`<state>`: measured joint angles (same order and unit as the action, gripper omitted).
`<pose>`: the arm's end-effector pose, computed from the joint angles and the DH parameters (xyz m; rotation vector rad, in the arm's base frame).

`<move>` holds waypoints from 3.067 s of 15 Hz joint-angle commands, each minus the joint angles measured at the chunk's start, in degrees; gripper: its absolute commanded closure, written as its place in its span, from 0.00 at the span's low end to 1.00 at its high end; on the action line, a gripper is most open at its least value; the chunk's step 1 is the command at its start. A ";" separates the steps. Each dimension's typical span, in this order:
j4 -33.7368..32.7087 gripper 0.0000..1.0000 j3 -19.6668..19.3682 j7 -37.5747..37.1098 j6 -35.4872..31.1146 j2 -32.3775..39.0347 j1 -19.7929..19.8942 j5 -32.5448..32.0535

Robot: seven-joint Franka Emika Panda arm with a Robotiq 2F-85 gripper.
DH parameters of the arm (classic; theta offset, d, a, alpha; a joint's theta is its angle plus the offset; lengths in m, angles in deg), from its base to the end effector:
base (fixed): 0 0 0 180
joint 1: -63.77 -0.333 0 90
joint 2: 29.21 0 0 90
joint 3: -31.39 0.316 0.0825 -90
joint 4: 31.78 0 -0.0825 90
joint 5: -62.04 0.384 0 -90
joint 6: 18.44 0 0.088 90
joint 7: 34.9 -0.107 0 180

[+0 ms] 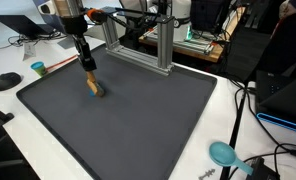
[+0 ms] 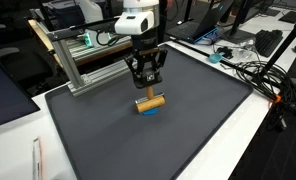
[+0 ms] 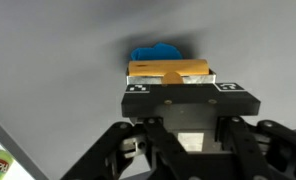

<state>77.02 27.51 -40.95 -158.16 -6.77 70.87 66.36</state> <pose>0.6316 -0.1196 0.3102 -3.0658 0.5327 -0.2344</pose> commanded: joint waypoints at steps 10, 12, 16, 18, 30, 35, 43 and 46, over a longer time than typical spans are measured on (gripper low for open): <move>-7.19 0.78 -3.47 -10.43 7.33 6.00 -3.90 -3.74; -8.25 0.78 -3.64 -10.72 9.01 6.82 -4.62 -5.02; -9.94 0.78 -2.54 -9.00 12.25 7.86 -4.58 -4.71; -10.15 0.78 -2.07 -8.10 12.61 8.29 -4.05 -3.65; -11.86 0.78 -0.87 -4.49 15.57 10.08 -1.77 -0.22; -13.47 0.78 -0.78 -3.82 17.56 11.04 -1.64 -0.06; -15.67 0.78 -0.76 -3.15 20.71 12.24 -1.64 -0.27; -16.34 0.78 -0.69 -2.94 21.95 12.54 -1.60 -0.22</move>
<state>61.07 25.59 -45.59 -138.57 1.83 68.14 64.11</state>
